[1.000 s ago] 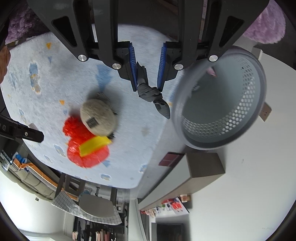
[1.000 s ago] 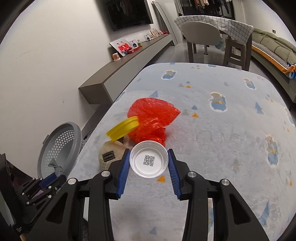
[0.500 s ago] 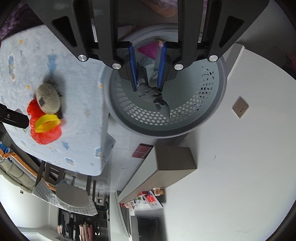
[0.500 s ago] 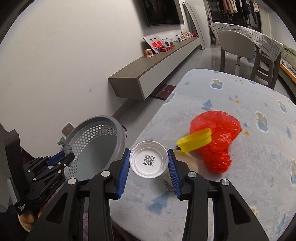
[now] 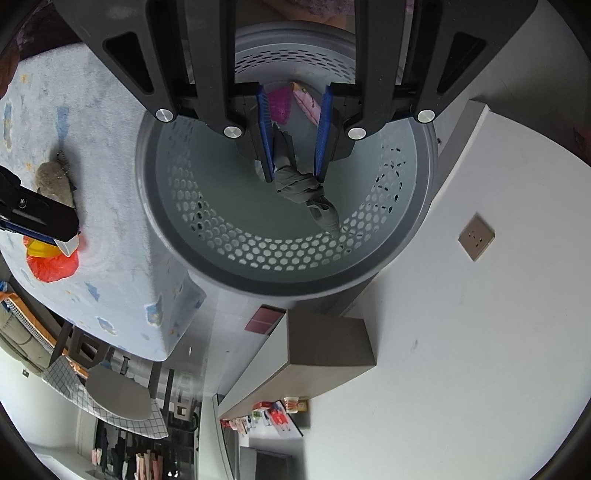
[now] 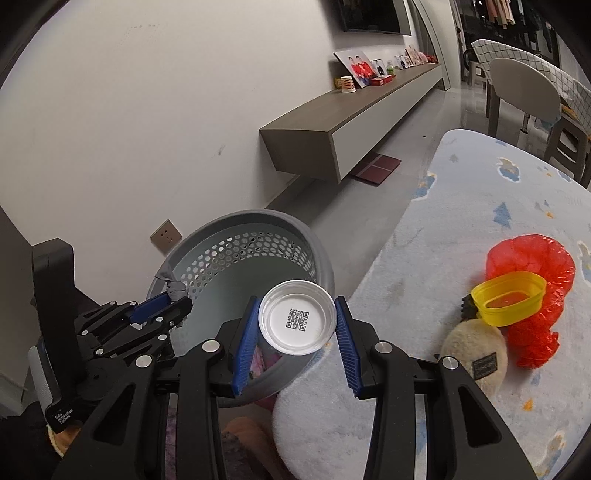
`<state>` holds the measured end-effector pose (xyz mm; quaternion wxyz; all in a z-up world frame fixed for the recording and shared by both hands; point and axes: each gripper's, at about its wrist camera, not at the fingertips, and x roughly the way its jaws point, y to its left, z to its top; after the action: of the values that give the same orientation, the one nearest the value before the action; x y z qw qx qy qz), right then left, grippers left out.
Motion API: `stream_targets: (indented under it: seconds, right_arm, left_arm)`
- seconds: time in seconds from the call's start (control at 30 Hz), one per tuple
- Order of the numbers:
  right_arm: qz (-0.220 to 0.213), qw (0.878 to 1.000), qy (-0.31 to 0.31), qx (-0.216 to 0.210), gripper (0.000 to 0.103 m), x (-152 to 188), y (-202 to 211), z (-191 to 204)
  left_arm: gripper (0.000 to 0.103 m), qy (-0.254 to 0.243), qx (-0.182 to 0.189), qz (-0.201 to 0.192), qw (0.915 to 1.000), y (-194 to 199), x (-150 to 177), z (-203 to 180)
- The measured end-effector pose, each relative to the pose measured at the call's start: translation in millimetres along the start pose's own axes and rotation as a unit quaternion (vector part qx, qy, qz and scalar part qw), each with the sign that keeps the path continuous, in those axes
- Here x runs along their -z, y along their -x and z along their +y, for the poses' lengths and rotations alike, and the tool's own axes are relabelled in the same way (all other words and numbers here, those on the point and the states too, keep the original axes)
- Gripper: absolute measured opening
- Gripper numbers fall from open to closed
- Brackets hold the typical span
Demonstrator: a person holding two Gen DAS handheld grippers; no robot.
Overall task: Collect trash
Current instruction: 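Open both grippers to drop the cloth and lid into the wastebasket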
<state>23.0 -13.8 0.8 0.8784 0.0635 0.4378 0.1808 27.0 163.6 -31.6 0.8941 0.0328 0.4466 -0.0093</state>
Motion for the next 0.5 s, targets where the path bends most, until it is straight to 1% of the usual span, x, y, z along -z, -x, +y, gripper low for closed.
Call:
stream_targets:
  seconds: [0.07,0.27,0.5]
  right_arm:
    - [0.008,1.0,0.008,-0.002,0.039,0.7,-8.9,4.6]
    - [0.03,0.999,0.015,-0.017,0.039,-2.1,-37.3,14.6]
    - [0.035,0.998,0.038,-0.031,0.039,-7.7,-57.4,29.8]
  left_arm:
    - [0.021,0.004,-0.001,0.007,1.0,-4.6,1.8,4.8]
    - [0.021,0.02,-0.011,0.008,0.9997,-8.8,5.9,17.5]
    - [0.021,0.042,-0.014,0.001,0.999,-4.8,4.9,30.3]
